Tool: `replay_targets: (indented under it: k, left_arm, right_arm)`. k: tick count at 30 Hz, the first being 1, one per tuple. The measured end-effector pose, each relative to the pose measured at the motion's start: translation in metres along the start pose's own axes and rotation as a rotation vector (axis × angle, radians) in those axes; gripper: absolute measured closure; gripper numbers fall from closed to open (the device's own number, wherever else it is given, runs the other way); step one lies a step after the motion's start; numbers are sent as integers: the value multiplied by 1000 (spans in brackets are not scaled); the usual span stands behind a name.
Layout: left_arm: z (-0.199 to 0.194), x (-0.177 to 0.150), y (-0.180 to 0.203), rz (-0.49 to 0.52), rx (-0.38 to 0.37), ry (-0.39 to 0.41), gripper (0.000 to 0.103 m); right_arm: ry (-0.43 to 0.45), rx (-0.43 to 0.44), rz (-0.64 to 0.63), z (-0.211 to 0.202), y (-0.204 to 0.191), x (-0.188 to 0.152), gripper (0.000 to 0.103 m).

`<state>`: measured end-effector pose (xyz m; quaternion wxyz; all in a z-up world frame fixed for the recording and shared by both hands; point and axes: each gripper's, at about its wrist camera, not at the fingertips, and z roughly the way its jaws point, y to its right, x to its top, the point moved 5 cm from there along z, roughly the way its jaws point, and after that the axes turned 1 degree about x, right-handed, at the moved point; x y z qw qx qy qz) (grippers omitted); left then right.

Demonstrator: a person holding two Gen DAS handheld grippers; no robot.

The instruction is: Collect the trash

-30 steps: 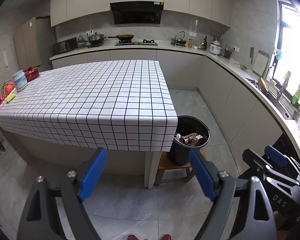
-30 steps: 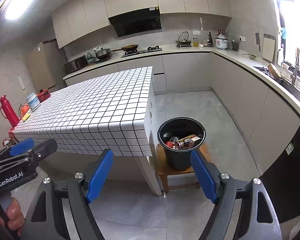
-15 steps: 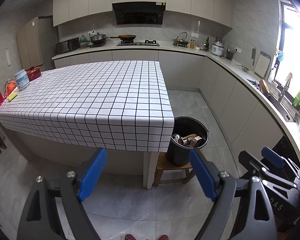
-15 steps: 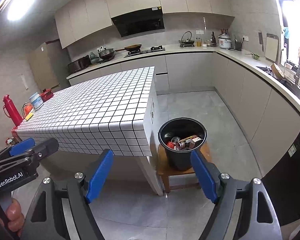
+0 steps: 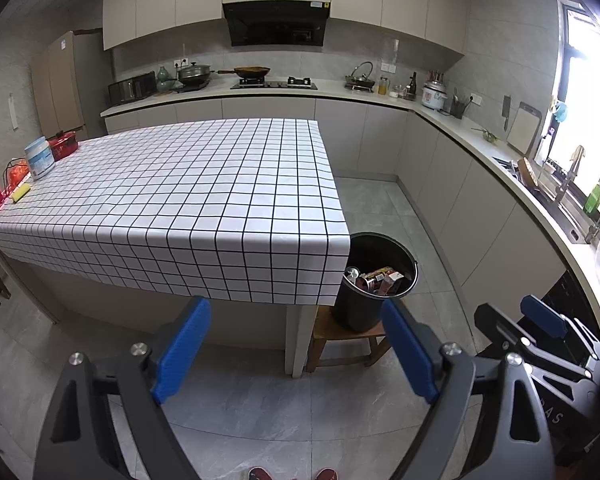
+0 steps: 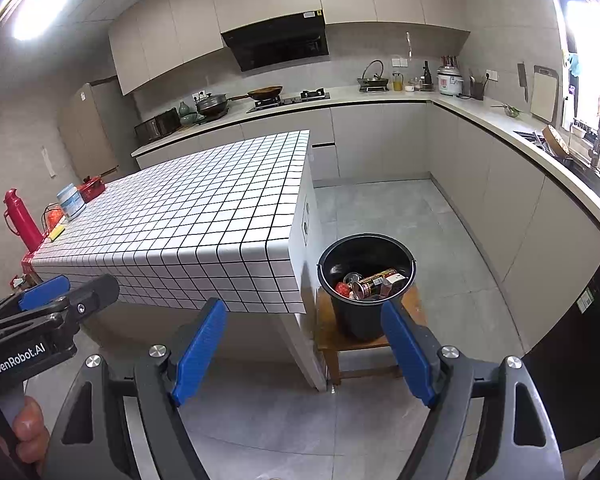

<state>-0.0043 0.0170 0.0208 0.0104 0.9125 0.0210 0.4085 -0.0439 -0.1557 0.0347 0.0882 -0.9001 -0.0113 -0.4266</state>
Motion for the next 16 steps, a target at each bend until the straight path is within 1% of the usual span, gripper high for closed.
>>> replay_targets:
  k: [6, 10, 11, 13, 16]
  left_arm:
    - [3, 4, -2, 2, -17, -4, 14]
    - [7, 6, -3, 14, -48, -3, 14]
    - [7, 6, -3, 20, -63, 1, 14]
    - [5, 7, -4, 27, -91, 36, 14]
    - [4, 11, -5, 40, -107, 51, 14]
  right_arm:
    - [0, -11, 4, 1, -1, -1, 21]
    - [1, -24, 12, 2, -3, 0, 21]
    - [1, -27, 13, 2, -4, 0, 21]
    - [0, -36, 16, 3, -6, -1, 21]
    - [0, -54, 18, 6, -10, -1, 21]
